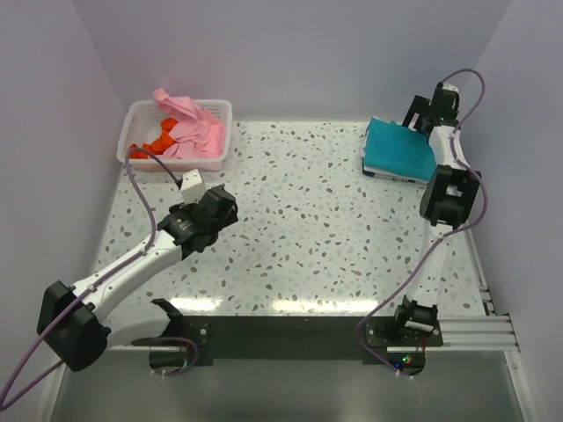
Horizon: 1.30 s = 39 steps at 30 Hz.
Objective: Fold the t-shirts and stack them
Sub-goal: Neatly place the folded tshirt to the corner
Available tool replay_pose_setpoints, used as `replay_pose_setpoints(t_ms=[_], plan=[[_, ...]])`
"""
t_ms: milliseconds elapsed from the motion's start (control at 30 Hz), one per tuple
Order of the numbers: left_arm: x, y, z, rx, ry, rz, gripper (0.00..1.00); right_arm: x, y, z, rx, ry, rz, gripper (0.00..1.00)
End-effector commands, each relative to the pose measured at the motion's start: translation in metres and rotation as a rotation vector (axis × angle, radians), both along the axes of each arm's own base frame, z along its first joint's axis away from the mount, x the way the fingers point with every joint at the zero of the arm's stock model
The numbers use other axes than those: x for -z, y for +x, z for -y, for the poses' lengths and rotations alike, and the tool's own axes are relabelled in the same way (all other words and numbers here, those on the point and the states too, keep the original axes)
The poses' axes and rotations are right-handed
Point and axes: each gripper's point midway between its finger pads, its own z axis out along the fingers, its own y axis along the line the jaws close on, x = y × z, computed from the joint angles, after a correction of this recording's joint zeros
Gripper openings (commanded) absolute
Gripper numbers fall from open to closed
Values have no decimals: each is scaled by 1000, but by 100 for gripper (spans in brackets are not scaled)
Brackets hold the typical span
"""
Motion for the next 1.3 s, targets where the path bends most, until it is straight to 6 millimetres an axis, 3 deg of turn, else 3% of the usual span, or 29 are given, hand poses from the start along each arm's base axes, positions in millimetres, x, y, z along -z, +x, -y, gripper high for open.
replay_pose_setpoints(t_ms=[0,133,433,633,833,867,933,1000,1033,1100,1133,1267], plan=[[-22,12,3,-12,-25,65,100,-20,11,17,76,-9,87,99],[-22,10,2,-11,-29,65,100,-20,6,31,114,40,115,99],[-25,11,4,-6,-38,71,100,3,-1,41,101,128,82,99],[-26,11,4,-2,-42,69,100,-4,-10,55,130,141,87,99],[-26,7,5,9,-58,73,100,-27,-29,57,151,164,160,99],[-28,6,5,11,-64,78,100,-15,-38,55,162,178,137,99],[-27,4,4,17,-74,83,100,-38,-42,55,161,165,205,99],[-27,1,5,28,-86,85,100,-42,-55,49,167,174,218,99],[-28,-1,4,30,-88,90,100,-55,-53,47,146,175,264,99],[-29,-3,3,33,-96,96,100,-57,-61,44,146,176,269,99],[-30,-6,1,34,-102,104,100,-75,-63,44,149,164,309,99],[-30,-11,0,45,-125,123,100,-99,-69,46,164,151,359,99]])
